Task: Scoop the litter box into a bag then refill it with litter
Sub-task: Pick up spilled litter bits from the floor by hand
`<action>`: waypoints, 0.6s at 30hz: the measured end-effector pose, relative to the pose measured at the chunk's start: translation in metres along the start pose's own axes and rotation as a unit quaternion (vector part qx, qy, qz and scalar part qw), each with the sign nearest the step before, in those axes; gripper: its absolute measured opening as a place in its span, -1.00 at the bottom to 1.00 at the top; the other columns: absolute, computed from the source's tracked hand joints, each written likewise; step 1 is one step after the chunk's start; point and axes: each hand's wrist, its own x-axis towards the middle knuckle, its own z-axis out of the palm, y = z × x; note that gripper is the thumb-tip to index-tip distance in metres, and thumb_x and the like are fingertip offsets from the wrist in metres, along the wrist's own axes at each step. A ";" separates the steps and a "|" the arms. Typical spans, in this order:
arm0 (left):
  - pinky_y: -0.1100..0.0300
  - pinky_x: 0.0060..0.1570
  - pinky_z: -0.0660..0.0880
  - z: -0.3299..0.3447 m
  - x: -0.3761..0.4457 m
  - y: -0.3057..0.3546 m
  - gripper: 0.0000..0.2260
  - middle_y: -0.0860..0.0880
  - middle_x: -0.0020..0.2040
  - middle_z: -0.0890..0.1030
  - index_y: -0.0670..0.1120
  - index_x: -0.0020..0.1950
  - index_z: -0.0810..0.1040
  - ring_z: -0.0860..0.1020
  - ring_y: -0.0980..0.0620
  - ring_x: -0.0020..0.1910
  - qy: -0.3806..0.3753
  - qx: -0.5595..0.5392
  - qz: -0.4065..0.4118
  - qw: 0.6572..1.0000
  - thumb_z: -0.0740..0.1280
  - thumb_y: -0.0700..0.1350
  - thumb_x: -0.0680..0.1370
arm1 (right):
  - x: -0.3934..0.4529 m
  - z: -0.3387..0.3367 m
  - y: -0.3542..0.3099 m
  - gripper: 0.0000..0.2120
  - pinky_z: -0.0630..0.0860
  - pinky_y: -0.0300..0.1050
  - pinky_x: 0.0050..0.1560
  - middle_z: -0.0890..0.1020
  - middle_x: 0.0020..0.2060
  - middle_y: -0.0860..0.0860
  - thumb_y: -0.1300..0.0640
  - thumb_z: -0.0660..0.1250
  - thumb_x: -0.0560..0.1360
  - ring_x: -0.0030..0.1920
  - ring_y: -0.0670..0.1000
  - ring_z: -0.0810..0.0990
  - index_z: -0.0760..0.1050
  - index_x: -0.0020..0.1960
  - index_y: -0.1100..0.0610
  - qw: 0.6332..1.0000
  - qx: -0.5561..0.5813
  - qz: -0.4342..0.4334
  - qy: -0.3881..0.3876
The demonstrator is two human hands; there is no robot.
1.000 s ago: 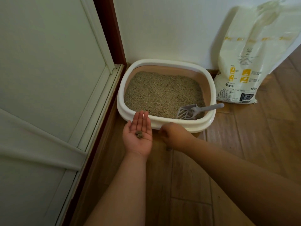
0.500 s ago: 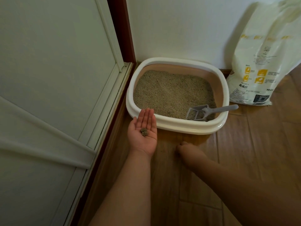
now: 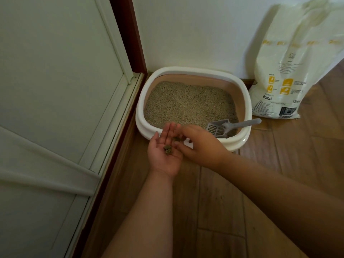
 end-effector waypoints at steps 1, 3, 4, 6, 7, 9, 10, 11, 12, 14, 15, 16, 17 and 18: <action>-0.02 0.47 0.40 0.000 0.000 -0.002 -0.55 -0.15 0.39 0.59 -0.17 0.42 0.56 0.56 -0.12 0.38 -0.008 0.008 -0.013 1.000 0.17 0.08 0.69 | 0.003 -0.001 -0.003 -0.78 0.52 -0.13 0.01 0.59 -0.04 -0.11 0.03 0.39 0.53 0.00 -0.08 0.53 0.55 0.17 -0.03 1.000 -0.009 -0.004 -0.005; -0.02 0.48 0.38 0.001 -0.002 -0.004 -0.53 -0.14 0.40 0.59 -0.14 0.44 0.56 0.55 -0.11 0.40 -0.021 0.017 -0.029 0.999 0.14 0.12 0.69 | 0.006 0.001 -0.006 -0.77 0.52 -0.01 0.03 0.61 -0.05 -0.09 0.04 0.38 0.51 0.01 -0.04 0.53 0.57 0.16 -0.03 0.999 -0.035 -0.013 -0.012; -0.02 0.46 0.39 0.002 -0.002 -0.005 -0.52 -0.13 0.39 0.60 -0.14 0.43 0.56 0.56 -0.10 0.39 -0.026 0.022 -0.032 0.999 0.13 0.13 0.70 | 0.006 0.003 -0.006 -0.77 0.52 0.03 0.03 0.61 -0.06 -0.09 0.05 0.38 0.50 0.01 -0.02 0.53 0.58 0.16 -0.02 0.999 -0.048 -0.022 -0.011; -0.03 0.39 0.44 0.006 -0.004 -0.007 -0.51 -0.12 0.38 0.61 -0.15 0.42 0.56 0.59 -0.10 0.36 -0.042 0.022 -0.038 0.998 0.11 0.14 0.70 | 0.004 0.007 -0.006 -0.74 0.53 0.08 0.02 0.61 -0.08 -0.06 0.04 0.39 0.47 0.00 0.01 0.54 0.61 0.15 -0.01 0.998 -0.057 -0.029 -0.004; -0.03 0.36 0.46 0.007 -0.004 -0.008 -0.52 -0.13 0.37 0.61 -0.16 0.41 0.56 0.60 -0.10 0.34 -0.047 0.020 -0.037 0.998 0.11 0.12 0.71 | 0.003 0.008 -0.007 -0.72 0.53 0.09 0.02 0.61 -0.07 -0.06 0.02 0.39 0.46 0.01 0.02 0.54 0.61 0.17 -0.02 0.998 -0.057 -0.031 -0.004; -0.01 0.34 0.47 0.009 -0.005 -0.008 -0.58 -0.15 0.34 0.63 -0.19 0.34 0.59 0.65 -0.10 0.27 -0.048 0.017 -0.030 0.998 0.12 0.04 0.71 | 0.001 0.007 -0.006 -0.65 0.52 0.09 0.09 0.63 0.03 -0.07 -0.02 0.40 0.47 0.10 0.01 0.55 0.58 0.24 -0.02 0.997 -0.060 -0.050 -0.005; -0.02 0.36 0.47 0.009 -0.005 -0.008 -0.60 -0.15 0.33 0.64 -0.21 0.31 0.61 0.65 -0.11 0.26 -0.047 0.015 -0.025 0.998 0.13 0.00 0.71 | -0.001 0.006 -0.004 -0.63 0.50 0.04 0.18 0.63 0.11 -0.07 -0.03 0.41 0.48 0.17 0.00 0.55 0.56 0.27 0.00 0.997 -0.050 -0.058 0.002; -0.04 0.39 0.45 0.009 -0.005 -0.006 -0.62 -0.16 0.33 0.64 -0.22 0.30 0.61 0.64 -0.12 0.28 -0.044 0.007 -0.020 0.999 0.14 -0.02 0.70 | -0.004 0.005 -0.002 -0.63 0.47 -0.05 0.24 0.62 0.17 -0.06 0.00 0.43 0.49 0.22 -0.02 0.54 0.56 0.27 0.03 0.998 -0.027 -0.055 0.018; -0.07 0.42 0.43 0.009 -0.005 -0.005 -0.62 -0.18 0.33 0.63 -0.23 0.30 0.61 0.63 -0.14 0.30 -0.041 -0.005 -0.018 0.999 0.15 -0.03 0.70 | -0.008 0.004 0.002 -0.67 0.45 -0.14 0.25 0.60 0.19 -0.05 0.03 0.43 0.51 0.23 -0.04 0.53 0.57 0.25 0.05 0.998 -0.004 -0.038 0.040; -0.09 0.44 0.42 0.007 -0.007 -0.001 -0.62 -0.20 0.32 0.64 -0.25 0.29 0.61 0.62 -0.16 0.31 -0.040 -0.025 -0.013 0.999 0.17 -0.03 0.70 | -0.022 0.003 0.017 -0.77 0.49 -0.20 0.10 0.59 0.09 -0.08 0.06 0.41 0.54 0.09 -0.09 0.54 0.58 0.18 0.06 0.998 0.008 0.020 0.060; -0.09 0.44 0.42 0.006 -0.007 0.000 -0.62 -0.20 0.31 0.64 -0.25 0.28 0.61 0.62 -0.17 0.31 -0.041 -0.034 -0.008 0.999 0.17 -0.03 0.69 | -0.031 0.005 0.026 -0.82 0.53 -0.17 0.02 0.59 0.01 -0.09 0.05 0.40 0.54 0.00 -0.10 0.54 0.58 0.12 0.05 0.997 -0.004 0.058 0.046; -0.09 0.44 0.43 0.006 -0.008 0.001 -0.62 -0.21 0.30 0.65 -0.26 0.28 0.61 0.62 -0.17 0.30 -0.042 -0.043 -0.002 0.998 0.17 -0.02 0.69 | -0.041 0.008 0.037 -0.86 0.56 -0.12 -0.03 0.59 -0.05 -0.10 0.03 0.39 0.55 -0.06 -0.10 0.55 0.58 0.08 0.03 0.995 -0.023 0.100 0.014; -0.09 0.43 0.43 0.006 -0.009 0.002 -0.62 -0.21 0.30 0.65 -0.26 0.28 0.61 0.63 -0.18 0.30 -0.041 -0.048 0.002 0.998 0.18 -0.02 0.69 | -0.052 0.012 0.048 -0.88 0.58 -0.08 -0.04 0.58 -0.08 -0.10 0.01 0.39 0.54 -0.09 -0.09 0.57 0.58 0.05 0.01 0.988 -0.047 0.146 -0.036; -0.08 0.43 0.44 0.006 -0.010 0.003 -0.62 -0.21 0.30 0.65 -0.25 0.28 0.60 0.63 -0.18 0.29 -0.040 -0.048 0.005 0.998 0.19 -0.01 0.69 | -0.063 0.016 0.058 -0.87 0.58 -0.08 -0.02 0.57 -0.06 -0.09 -0.02 0.39 0.54 -0.06 -0.07 0.58 0.58 0.04 -0.01 0.974 -0.074 0.190 -0.098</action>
